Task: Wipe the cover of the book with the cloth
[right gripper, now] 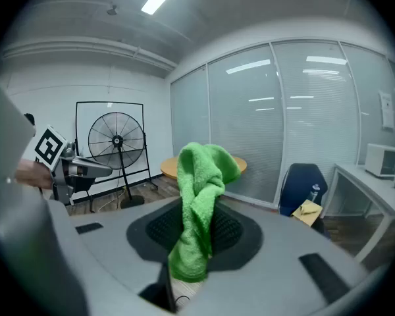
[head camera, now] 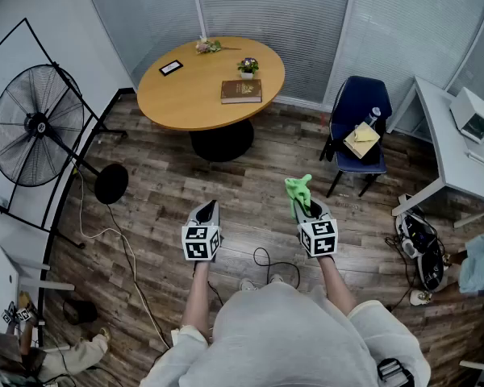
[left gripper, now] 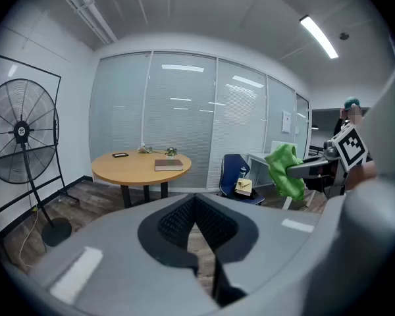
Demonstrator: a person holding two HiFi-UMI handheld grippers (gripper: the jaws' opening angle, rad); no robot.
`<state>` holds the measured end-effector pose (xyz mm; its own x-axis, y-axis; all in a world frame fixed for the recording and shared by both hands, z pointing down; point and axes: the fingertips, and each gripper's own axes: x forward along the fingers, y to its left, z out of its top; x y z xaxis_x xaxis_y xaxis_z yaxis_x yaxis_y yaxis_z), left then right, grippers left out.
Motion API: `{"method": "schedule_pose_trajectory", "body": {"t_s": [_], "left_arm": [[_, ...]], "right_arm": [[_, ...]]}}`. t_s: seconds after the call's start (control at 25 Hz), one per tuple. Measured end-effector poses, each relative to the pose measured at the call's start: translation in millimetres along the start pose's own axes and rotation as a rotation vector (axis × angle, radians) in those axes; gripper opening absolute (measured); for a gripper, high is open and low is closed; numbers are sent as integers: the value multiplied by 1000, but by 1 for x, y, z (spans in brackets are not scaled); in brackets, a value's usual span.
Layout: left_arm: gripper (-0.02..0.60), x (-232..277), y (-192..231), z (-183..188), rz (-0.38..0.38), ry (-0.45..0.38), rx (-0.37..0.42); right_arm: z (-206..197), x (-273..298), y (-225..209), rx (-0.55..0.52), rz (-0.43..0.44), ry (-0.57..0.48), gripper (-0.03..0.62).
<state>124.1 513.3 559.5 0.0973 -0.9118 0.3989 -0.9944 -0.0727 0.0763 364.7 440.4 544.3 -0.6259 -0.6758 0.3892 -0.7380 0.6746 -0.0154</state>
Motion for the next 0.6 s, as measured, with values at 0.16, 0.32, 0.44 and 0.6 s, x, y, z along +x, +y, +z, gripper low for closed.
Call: {"method": "schedule_pose_trajectory", "body": {"t_s": [0.16,0.32,0.44,0.6], "left_arm": [[9,6,-2,0,-7,-5,0],[9,7,-4,-1,-6,0,-2],[9,11,-6,-1,-8,2,-2],[9,15,-14,-3,-10,7,2]], "right_arm": [[-1,5,-3,-3,4,-2,97],[-2,5,-4,-5,5,2,97],[-4,6,-7,-5,10,3,97],[-4,6,-11,-3,24,-13,98]]}}
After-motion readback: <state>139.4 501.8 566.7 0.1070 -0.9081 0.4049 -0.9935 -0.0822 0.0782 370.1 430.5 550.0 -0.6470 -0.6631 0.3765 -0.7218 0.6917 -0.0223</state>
